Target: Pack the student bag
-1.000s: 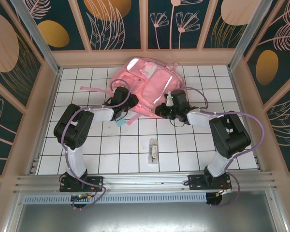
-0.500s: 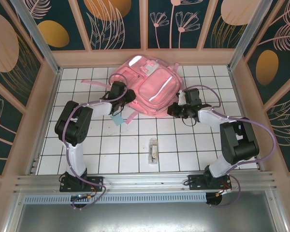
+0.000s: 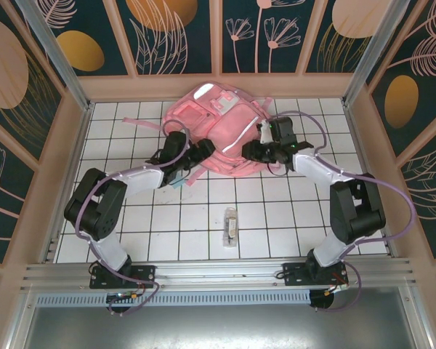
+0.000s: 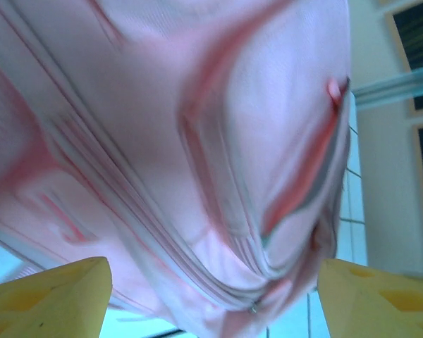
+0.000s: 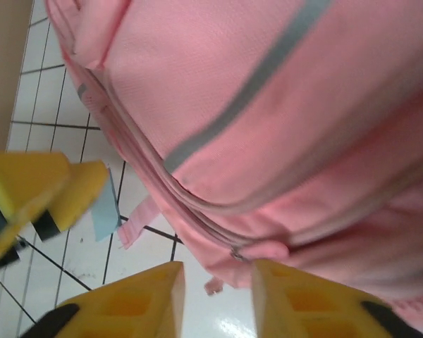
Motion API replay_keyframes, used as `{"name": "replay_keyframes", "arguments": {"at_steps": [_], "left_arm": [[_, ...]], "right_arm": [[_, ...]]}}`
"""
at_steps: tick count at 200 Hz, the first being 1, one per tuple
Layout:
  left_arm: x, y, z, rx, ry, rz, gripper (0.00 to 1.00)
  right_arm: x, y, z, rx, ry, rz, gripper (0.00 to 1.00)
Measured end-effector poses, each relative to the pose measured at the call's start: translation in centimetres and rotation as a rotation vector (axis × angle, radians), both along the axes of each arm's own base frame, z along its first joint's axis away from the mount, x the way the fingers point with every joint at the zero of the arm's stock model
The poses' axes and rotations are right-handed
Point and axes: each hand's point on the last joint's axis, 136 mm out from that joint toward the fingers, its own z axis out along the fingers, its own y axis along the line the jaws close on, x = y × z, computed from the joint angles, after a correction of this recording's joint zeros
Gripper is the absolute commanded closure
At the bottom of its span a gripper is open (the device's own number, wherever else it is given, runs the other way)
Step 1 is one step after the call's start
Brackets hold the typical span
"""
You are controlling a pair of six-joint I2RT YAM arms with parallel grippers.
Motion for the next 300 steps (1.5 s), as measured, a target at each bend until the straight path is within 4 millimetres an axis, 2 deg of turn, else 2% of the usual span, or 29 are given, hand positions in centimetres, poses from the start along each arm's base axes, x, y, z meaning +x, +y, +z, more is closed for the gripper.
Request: {"name": "replay_keyframes", "arguments": {"at_steps": [19, 39, 53, 78, 101, 130, 170, 233, 252, 300], "left_arm": [[-0.5, -0.9, -0.8, -0.028, 0.022, -0.003, 0.28], [-0.4, -0.9, -2.1, -0.041, 0.047, 0.014, 0.30], [-0.3, -0.9, -3.1, -0.044, 0.062, 0.023, 0.31], [-0.2, -1.0, -5.0, -0.039, 0.092, 0.032, 0.35], [0.2, -1.1, -6.1, -0.036, 0.104, 0.036, 0.43], [0.7, -1.4, -6.3, -0.036, 0.096, 0.037, 0.55], [1.2, -1.5, -6.7, -0.038, 0.090, 0.044, 0.62], [1.8, -1.4, -6.7, -0.038, 0.092, 0.049, 0.61], [1.8, -1.4, -6.7, -0.036, 0.094, 0.049, 0.60], [1.9, -1.1, -6.8, -0.033, 0.095, 0.054, 0.60]], "right_arm": [[1.4, 0.9, 0.0, -0.031, 0.000, 0.003, 0.66], [2.3, 1.1, -1.4, -0.085, 0.016, 0.001, 0.66], [2.2, 1.0, -2.9, -0.132, 0.037, 0.011, 0.64], [1.6, 0.7, -5.3, -0.201, 0.067, 0.044, 0.53], [1.4, 0.8, -6.1, -0.222, 0.063, 0.083, 0.50], [1.1, 1.3, -6.7, -0.213, 0.066, 0.128, 0.51], [0.2, 2.1, -7.3, -0.179, 0.065, 0.175, 0.55], [-1.2, 3.2, -7.7, -0.171, 0.069, 0.227, 0.58], [-1.3, 3.8, -8.3, -0.184, 0.073, 0.252, 0.70], [-1.2, 4.1, -9.0, -0.186, 0.084, 0.255, 0.86]]}}
